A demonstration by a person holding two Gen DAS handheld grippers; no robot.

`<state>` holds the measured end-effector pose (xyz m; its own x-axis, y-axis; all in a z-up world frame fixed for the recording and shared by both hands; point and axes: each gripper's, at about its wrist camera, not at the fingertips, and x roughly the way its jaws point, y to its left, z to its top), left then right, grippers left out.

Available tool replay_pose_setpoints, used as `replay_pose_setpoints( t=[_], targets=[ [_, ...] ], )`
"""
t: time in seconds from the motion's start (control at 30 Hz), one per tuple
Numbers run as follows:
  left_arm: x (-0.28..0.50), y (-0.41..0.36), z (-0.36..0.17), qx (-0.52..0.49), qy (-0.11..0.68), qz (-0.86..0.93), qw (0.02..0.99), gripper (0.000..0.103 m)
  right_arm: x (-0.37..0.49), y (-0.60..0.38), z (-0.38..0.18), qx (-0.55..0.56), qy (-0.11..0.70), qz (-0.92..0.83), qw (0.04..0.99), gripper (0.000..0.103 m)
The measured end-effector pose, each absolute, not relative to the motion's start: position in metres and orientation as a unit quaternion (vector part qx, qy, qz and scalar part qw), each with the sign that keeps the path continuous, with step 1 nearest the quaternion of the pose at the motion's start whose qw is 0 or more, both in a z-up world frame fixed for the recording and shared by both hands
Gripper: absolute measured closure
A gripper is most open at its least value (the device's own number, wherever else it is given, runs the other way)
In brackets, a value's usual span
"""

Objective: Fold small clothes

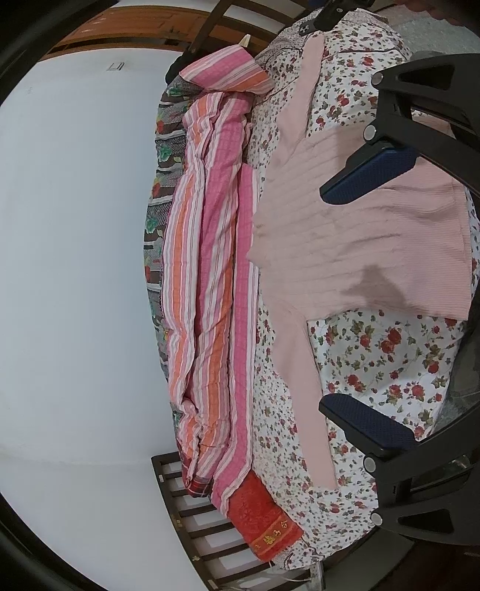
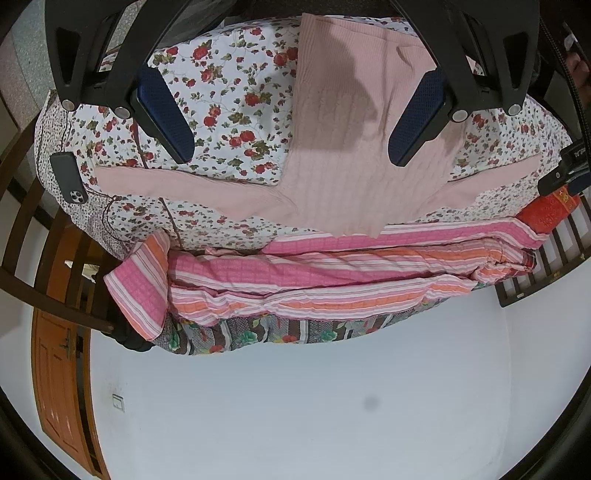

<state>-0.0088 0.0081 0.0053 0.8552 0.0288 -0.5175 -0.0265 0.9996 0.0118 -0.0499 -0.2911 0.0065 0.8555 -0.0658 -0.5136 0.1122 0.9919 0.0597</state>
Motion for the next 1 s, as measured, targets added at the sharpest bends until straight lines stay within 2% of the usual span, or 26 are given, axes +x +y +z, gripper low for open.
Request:
replay_pose_setpoints(
  t=[0.57, 1.0],
  targets=[
    [0.011, 0.014, 0.001, -0.002, 0.272, 0.016, 0.962, 0.000, -0.034, -0.283, 0.001, 0.021, 0.280, -0.045, 0.959, 0.000],
    [0.062, 0.039, -0.033, -0.018, 0.295, 0.034, 0.955, 0.000, 0.016, -0.286, -0.025, 0.043, 0.286, -0.017, 0.957, 0.000]
  ],
)
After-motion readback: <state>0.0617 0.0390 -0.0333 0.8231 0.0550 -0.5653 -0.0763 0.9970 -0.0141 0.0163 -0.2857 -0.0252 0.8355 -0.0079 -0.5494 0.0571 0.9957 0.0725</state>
